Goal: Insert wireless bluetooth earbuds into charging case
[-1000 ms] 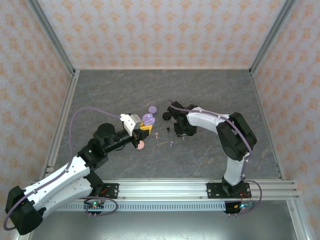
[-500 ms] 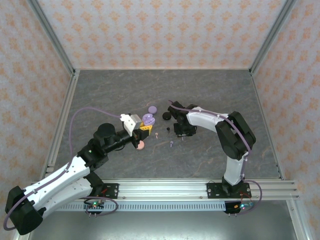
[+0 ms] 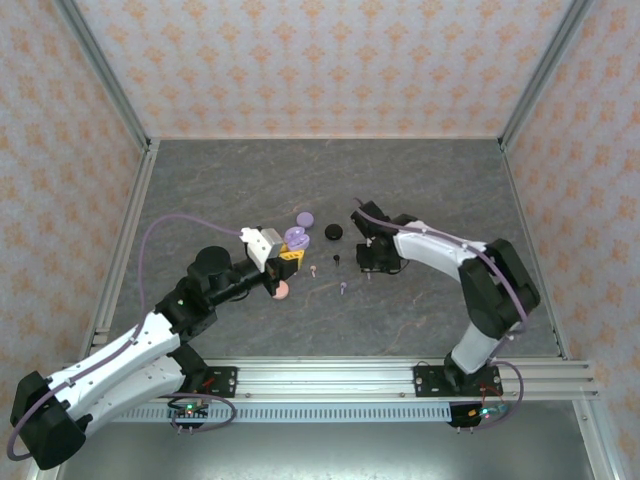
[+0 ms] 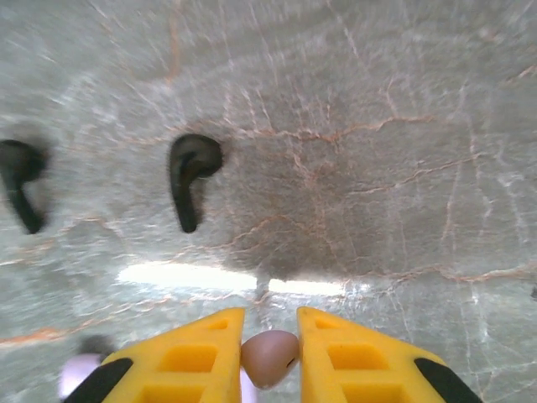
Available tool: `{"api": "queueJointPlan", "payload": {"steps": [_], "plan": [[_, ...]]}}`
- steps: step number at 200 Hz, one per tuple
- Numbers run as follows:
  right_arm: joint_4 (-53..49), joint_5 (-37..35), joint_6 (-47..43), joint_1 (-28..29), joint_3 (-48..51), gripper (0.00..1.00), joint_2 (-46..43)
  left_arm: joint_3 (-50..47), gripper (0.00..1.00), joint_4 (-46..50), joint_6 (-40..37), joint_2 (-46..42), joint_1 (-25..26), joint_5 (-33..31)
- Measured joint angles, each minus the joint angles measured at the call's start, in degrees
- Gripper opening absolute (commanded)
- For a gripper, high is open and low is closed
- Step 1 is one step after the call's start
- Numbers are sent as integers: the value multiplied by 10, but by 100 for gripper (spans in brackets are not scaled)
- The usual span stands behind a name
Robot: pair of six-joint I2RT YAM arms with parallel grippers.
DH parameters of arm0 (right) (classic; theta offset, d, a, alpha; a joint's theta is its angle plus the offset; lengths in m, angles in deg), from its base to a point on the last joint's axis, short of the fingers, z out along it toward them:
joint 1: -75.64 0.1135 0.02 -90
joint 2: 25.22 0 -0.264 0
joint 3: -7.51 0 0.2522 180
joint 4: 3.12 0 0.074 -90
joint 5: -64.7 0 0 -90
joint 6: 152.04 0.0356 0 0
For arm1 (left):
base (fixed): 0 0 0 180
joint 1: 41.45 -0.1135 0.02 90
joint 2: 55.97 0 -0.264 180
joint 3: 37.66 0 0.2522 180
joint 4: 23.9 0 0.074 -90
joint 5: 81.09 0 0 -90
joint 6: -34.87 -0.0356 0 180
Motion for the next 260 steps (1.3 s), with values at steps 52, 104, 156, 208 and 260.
{"api": "queueJointPlan", "payload": {"steps": [52,104,156,208,260], "plan": [[103,38,12,-3,54,19,-178,0,5,-20,9,34,0,3],[251,91,28,0,96,19,-348,0,5,-59,26,83,0,20],[344,106,23,65,104,20,-400,5,5,-81,37,111,0,39],[386,81,-10,139,108,20,-386,10,4,-95,39,117,0,50],[387,52,-42,172,103,20,-336,13,4,-97,39,118,0,59]]}}
